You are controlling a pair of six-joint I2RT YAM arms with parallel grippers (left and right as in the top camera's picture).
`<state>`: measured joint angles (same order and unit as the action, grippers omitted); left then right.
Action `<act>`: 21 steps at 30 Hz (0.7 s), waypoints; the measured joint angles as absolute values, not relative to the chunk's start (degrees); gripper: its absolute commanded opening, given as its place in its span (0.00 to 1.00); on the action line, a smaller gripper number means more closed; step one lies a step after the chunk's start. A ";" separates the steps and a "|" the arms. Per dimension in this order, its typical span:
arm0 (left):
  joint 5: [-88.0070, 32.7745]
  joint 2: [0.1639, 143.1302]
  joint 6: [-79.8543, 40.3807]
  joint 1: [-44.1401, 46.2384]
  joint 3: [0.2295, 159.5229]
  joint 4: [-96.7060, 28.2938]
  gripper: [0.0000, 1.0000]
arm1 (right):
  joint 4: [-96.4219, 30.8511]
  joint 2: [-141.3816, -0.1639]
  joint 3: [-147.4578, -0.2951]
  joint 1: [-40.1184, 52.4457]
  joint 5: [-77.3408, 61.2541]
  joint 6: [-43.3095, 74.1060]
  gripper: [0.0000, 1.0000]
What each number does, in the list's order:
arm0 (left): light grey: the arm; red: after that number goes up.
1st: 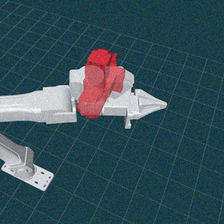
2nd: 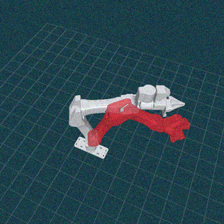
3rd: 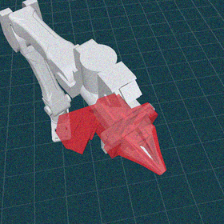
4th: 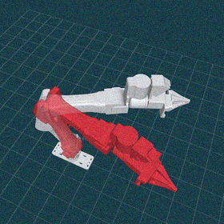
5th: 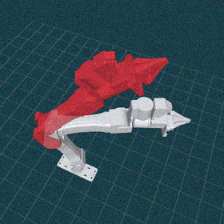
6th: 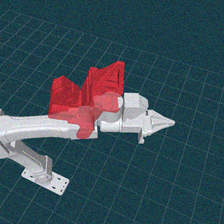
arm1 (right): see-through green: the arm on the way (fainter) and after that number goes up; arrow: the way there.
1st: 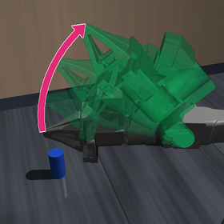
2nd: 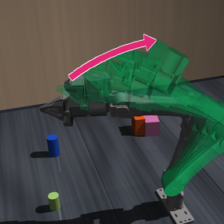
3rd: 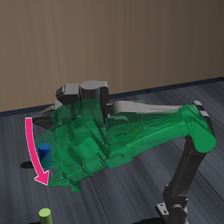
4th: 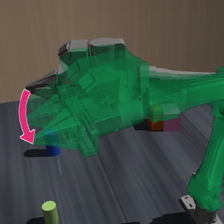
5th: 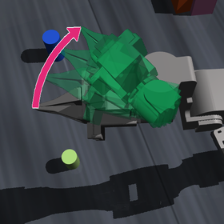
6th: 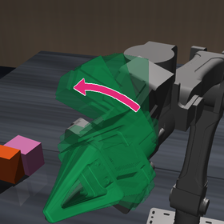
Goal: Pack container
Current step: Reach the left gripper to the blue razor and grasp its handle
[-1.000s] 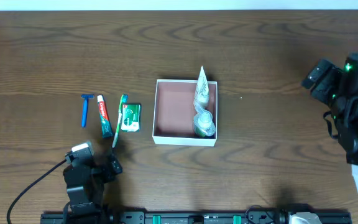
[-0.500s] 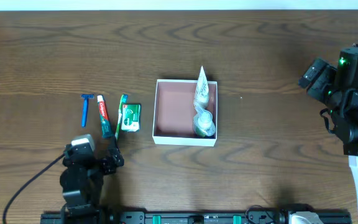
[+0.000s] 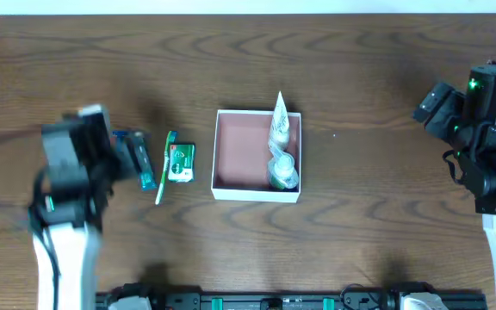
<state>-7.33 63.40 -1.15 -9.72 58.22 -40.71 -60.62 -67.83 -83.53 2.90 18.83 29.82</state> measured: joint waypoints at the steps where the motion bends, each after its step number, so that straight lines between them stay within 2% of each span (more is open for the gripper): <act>1: -7.31 68.62 0.93 -10.72 61.87 -41.52 0.98 | -60.60 -67.85 -83.50 2.90 18.85 29.82 0.99; 7: -6.52 84.14 7.33 -14.37 68.03 -40.12 0.98 | -60.62 -67.88 -83.50 2.87 18.83 29.85 0.99; 17: -3.70 94.96 12.36 -15.09 68.07 -40.88 0.99 | -60.60 -67.85 -83.50 2.87 18.83 29.82 0.99; 18: -3.33 96.51 12.99 -15.18 68.07 -40.77 0.92 | -60.60 -67.85 -83.50 2.87 18.83 29.82 0.99; 21: -2.15 100.88 14.02 -15.55 68.07 -40.01 0.85 | -60.60 -67.88 -83.50 2.87 18.83 29.82 0.99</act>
